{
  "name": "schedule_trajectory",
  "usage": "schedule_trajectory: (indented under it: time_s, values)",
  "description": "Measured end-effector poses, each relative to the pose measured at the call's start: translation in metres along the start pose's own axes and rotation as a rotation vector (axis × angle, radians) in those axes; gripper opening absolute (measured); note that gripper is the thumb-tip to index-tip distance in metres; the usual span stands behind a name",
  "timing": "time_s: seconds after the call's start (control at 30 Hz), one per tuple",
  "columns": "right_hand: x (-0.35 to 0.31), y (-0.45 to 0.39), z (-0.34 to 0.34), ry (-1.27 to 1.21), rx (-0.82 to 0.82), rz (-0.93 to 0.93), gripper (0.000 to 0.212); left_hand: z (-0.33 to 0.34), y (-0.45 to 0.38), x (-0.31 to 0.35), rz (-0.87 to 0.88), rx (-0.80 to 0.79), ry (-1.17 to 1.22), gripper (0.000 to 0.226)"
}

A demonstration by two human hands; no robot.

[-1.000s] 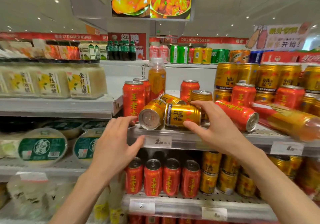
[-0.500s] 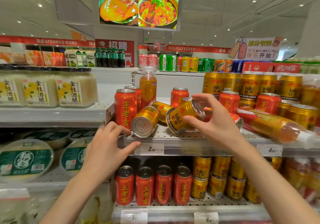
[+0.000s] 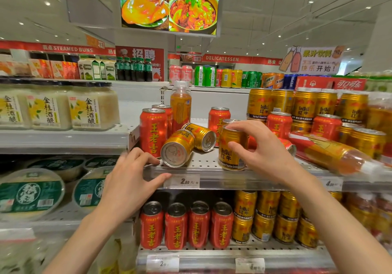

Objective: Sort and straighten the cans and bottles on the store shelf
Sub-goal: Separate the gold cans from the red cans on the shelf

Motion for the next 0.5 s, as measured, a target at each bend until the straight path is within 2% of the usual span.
schedule_trajectory:
  time_s: [0.17,0.33,0.4,0.5]
  values:
    - [-0.005,-0.001,-0.002,0.111,-0.013,-0.072,0.041,0.000,0.000,-0.001,-0.008,-0.005,0.009,0.040]
    - [-0.029,-0.007,-0.002,0.250,0.066,-0.297,0.044,0.000,0.002,-0.002,0.003,-0.005,0.008,0.043]
    - [-0.048,-0.011,0.009,0.300,0.036,-0.405,0.045,0.000,0.002,-0.003,0.003,0.000,0.016,0.042]
    - [-0.074,-0.016,0.032,0.338,-0.110,-0.479,0.056,-0.001,0.002,-0.004,-0.001,0.015,0.043,0.040]
Point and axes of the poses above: each hand's wrist, its own y-axis away from the middle knuckle, its own z-axis out of the palm, x = y × z, the point moved 4 cm from there along -y, towards the middle knuckle, and after that the axes turned 4 degrees about x, right-handed, at the moved point
